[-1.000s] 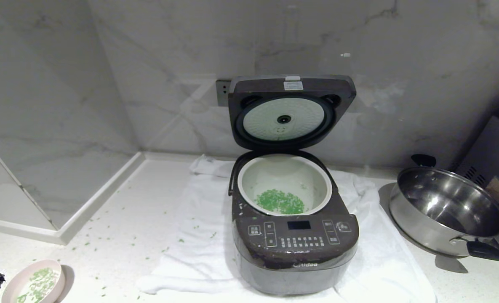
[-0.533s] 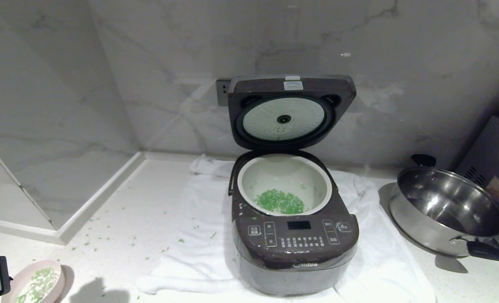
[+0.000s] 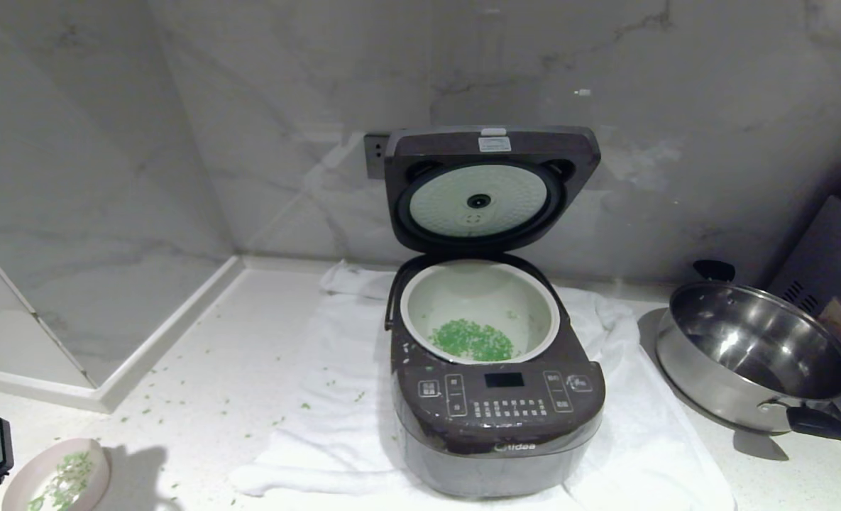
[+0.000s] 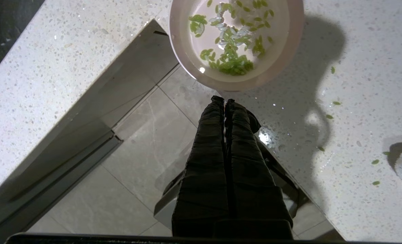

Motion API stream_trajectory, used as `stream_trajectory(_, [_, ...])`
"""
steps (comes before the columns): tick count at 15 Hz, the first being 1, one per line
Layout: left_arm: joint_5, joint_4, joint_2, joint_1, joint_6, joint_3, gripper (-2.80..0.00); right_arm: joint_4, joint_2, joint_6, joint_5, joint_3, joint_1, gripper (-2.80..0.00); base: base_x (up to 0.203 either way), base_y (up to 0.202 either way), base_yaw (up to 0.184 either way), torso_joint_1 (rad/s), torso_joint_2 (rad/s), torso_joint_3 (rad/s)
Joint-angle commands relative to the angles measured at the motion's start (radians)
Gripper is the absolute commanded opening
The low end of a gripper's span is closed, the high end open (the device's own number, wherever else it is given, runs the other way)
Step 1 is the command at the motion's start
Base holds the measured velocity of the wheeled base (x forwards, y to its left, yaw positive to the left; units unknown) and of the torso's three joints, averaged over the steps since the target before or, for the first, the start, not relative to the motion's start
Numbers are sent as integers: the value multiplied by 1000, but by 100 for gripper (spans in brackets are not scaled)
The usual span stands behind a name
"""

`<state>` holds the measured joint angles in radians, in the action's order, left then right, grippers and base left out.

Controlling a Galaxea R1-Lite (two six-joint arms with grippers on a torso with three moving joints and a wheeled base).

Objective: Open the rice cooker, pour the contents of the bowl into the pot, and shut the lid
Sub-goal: Pour the water from the bowl into the rice cooker

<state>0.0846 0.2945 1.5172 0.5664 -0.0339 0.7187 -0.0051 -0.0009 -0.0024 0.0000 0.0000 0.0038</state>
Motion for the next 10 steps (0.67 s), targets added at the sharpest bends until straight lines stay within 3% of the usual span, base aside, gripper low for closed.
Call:
stream_trajectory(1, [1, -34, 84, 33, 14, -6, -280, 0, 0, -1, 0, 2, 1, -280, 0, 0, 0, 0, 0, 0])
stream_trajectory(10, [1, -114, 231, 118, 44, 8, -280, 0, 0, -1, 0, 2, 1, -280, 0, 0, 0, 0, 0, 0])
